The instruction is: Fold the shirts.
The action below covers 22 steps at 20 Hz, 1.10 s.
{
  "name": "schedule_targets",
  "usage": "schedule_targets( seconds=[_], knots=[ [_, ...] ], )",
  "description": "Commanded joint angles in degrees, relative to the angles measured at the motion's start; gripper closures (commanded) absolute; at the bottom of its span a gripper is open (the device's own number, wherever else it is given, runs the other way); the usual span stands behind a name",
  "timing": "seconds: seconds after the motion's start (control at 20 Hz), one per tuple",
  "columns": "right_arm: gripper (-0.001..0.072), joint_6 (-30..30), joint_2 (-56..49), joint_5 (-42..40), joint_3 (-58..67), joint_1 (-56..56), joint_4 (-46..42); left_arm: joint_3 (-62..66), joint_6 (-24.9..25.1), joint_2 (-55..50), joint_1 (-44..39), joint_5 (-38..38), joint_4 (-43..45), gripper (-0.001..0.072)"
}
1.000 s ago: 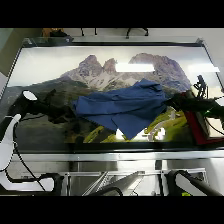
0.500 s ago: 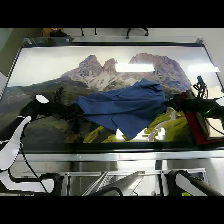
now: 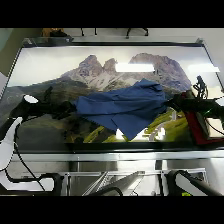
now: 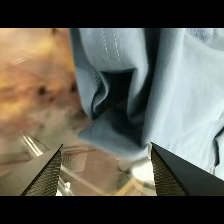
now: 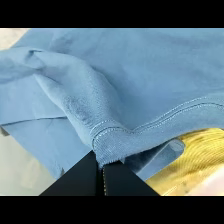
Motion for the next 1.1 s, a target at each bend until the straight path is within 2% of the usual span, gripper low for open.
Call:
schedule_targets(
  seconds=[0.0,0.2,0.25,0.3,0.35,0.5,0.6,0.65,0.75,0.85,0.9,1.05],
  knots=[
    [0.0693,0.0,0.0,0.0,0.0,0.0,0.0,0.0,1.9,-2.4,-3.1,3.7,-3.1,0.0114],
    [0.0694,0.0,0.0,0.0,0.0,0.0,0.0,0.0,2.7,-2.2,-7.0,2.7,-3.6,0.0117],
    [0.0694,0.0,0.0,0.0,0.0,0.0,0.0,0.0,2.7,-1.2,-6.7,1.5,-3.5,0.0217],
    [0.0694,-0.3,0.0,0.0,0.0,0.0,0.0,0.0,3.0,0.2,-6.0,0.2,-3.5,0.0511],
    [0.0694,-0.7,0.0,0.1,0.0,0.0,0.0,0.0,4.8,1.8,-5.0,-0.2,-3.6,0.0692],
    [0.0694,-0.7,0.0,0.6,0.0,0.0,0.0,0.0,5.1,6.5,-1.9,3.0,-3.8,0.0694],
    [0.0694,-1.2,0.4,0.6,0.1,0.0,1.1,0.1,5.2,9.3,-0.2,2.3,-4.4,0.0694],
    [0.0694,-3.3,1.2,1.2,0.5,-0.2,3.8,0.3,5.9,11.7,0.4,0.9,-5.0,0.0694],
    [0.0694,-11.1,3.6,5.0,4.8,-0.9,15.2,4.3,7.8,17.7,1.3,-4.3,-5.6,0.0695],
    [0.0694,-17.3,7.4,7.0,13.0,-1.6,28.8,12.4,8.0,25.0,1.2,-9.6,-5.8,0.0694],
    [0.0694,-19.2,9.3,7.0,17.6,-1.7,32.9,17.4,8.0,28.7,1.1,-11.5,-7.3,0.0694],
    [0.0694,-21.9,14.3,6.8,33.6,-1.7,36.7,35.8,7.3,39.3,0.0,-11.4,-8.6,0.0694]
  ],
)
